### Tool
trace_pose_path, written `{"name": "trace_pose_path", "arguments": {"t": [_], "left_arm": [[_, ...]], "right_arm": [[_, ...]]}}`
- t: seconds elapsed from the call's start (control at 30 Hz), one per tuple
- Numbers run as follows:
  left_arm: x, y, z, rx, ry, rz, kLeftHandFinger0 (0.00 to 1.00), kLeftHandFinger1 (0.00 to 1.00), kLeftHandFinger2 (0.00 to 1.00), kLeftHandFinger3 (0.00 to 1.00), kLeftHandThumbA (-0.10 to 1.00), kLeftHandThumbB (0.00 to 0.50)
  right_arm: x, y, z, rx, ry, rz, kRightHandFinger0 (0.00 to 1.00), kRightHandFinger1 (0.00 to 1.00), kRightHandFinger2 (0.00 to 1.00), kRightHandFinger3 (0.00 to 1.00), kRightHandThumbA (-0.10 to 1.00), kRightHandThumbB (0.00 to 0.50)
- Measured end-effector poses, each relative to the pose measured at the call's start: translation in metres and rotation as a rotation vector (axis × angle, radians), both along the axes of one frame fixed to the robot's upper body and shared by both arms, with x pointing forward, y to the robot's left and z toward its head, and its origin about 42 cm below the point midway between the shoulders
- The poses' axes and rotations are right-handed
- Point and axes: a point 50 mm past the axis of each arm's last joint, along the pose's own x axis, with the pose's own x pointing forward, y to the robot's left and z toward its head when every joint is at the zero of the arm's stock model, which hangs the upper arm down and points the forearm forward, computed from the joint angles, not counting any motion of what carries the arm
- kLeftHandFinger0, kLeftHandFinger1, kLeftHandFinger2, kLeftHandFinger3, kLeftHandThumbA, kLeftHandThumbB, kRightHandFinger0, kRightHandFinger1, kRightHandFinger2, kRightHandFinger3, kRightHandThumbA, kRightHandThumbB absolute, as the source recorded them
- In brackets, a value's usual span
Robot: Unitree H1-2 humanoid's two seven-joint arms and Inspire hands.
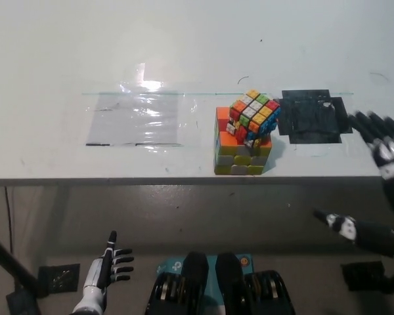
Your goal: The robot uses its right hand to pick up the small cube kept on the middle on the desk and place it on the bigger cube kept next to it
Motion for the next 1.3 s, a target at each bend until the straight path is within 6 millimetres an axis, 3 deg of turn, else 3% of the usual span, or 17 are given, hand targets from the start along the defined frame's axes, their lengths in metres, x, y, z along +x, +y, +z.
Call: {"name": "trace_pose_path", "arguments": {"t": [0.07, 0.2, 0.27, 0.37, 0.5, 0.53, 0.67, 0.7, 0.83, 0.9, 0.93, 1.03, 1.17, 1.2, 1.3], "left_arm": [[0.0, 0.0, 0.0, -0.001, 0.001, 0.0, 0.69, 0.62, 0.68, 0.68, 1.0, 0.229], [-0.001, 0.0, -0.001, 0.0, 0.003, 0.0, 0.73, 0.63, 0.65, 0.64, 1.0, 0.24], [-0.001, 0.0, -0.001, 0.001, 0.004, -0.001, 0.7, 0.61, 0.64, 0.62, 1.0, 0.245], [-0.001, -0.001, -0.001, 0.003, 0.006, -0.002, 0.72, 0.63, 0.66, 0.64, 1.0, 0.241], [-0.002, 0.0, -0.002, 0.004, 0.01, -0.003, 0.72, 0.63, 0.67, 0.66, 1.0, 0.237], [-0.002, 0.0, -0.002, 0.004, 0.011, -0.003, 0.7, 0.63, 0.68, 0.66, 1.0, 0.256], [0.0, 0.0, 0.0, 0.002, 0.004, -0.002, 0.71, 0.64, 0.69, 0.68, 1.0, 0.221], [0.0, 0.0, 0.001, 0.002, 0.002, -0.001, 0.7, 0.64, 0.68, 0.67, 1.0, 0.225], [0.0, -0.001, 0.001, -0.001, -0.002, -0.002, 0.71, 0.64, 0.68, 0.67, 1.0, 0.237], [0.0, 0.0, 0.002, -0.001, -0.002, -0.002, 0.7, 0.64, 0.69, 0.68, 1.0, 0.233], [0.001, 0.0, 0.002, -0.001, -0.004, -0.001, 0.7, 0.64, 0.69, 0.69, 1.0, 0.204], [0.001, -0.001, 0.002, 0.0, -0.006, -0.003, 0.68, 0.63, 0.68, 0.67, 1.0, 0.224], [0.001, -0.001, 0.003, 0.0, -0.007, -0.003, 0.75, 0.68, 0.73, 0.76, 1.0, 0.22], [0.001, -0.001, 0.003, 0.0, -0.006, -0.003, 0.68, 0.62, 0.68, 0.7, 1.0, 0.22], [0.001, -0.001, 0.003, -0.001, -0.006, -0.001, 0.69, 0.62, 0.66, 0.65, 1.0, 0.231]], "right_arm": [[-0.003, -0.009, -0.012, 0.036, 0.031, -0.043, 1.0, 1.0, 1.0, 1.0, 0.8, 0.282], [-0.005, -0.023, -0.044, 0.104, 0.113, -0.133, 1.0, 1.0, 1.0, 1.0, 0.76, 0.253], [-0.005, -0.027, -0.059, 0.14, 0.149, -0.165, 1.0, 1.0, 1.0, 1.0, 0.74, 0.251], [0.002, -0.032, -0.086, 0.227, 0.204, -0.216, 1.0, 1.0, 1.0, 1.0, 0.64, 0.24], [0.009, -0.033, -0.129, 0.393, 0.293, -0.279, 1.0, 1.0, 1.0, 1.0, 0.56, 0.223], [0.011, -0.032, -0.14, 0.437, 0.315, -0.292, 1.0, 1.0, 1.0, 1.0, 0.54, 0.223], [0.015, -0.032, -0.173, 0.562, 0.37, -0.335, 1.0, 1.0, 1.0, 1.0, 0.55, 0.216], [0.015, -0.032, -0.179, 0.583, 0.378, -0.346, 1.0, 1.0, 1.0, 1.0, 0.51, 0.186], [0.023, -0.036, -0.199, 0.664, 0.402, -0.384, 1.0, 1.0, 1.0, 1.0, 0.52, 0.17], [0.025, -0.037, -0.205, 0.696, 0.411, -0.396, 1.0, 1.0, 1.0, 1.0, 0.48, 0.134], [0.027, -0.038, -0.208, 0.716, 0.418, -0.4, 1.0, 1.0, 1.0, 1.0, 0.52, 0.138], [0.032, -0.038, -0.216, 0.767, 0.44, -0.404, 1.0, 1.0, 1.0, 1.0, 0.53, 0.12], [0.035, -0.037, -0.224, 0.81, 0.461, -0.405, 1.0, 1.0, 1.0, 1.0, 0.5, 0.122], [0.035, -0.037, -0.225, 0.817, 0.465, -0.406, 1.0, 1.0, 1.0, 1.0, 0.5, 0.126], [0.035, -0.036, -0.232, 0.845, 0.486, -0.41, 0.98, 1.0, 1.0, 1.0, 0.54, 0.141]]}}
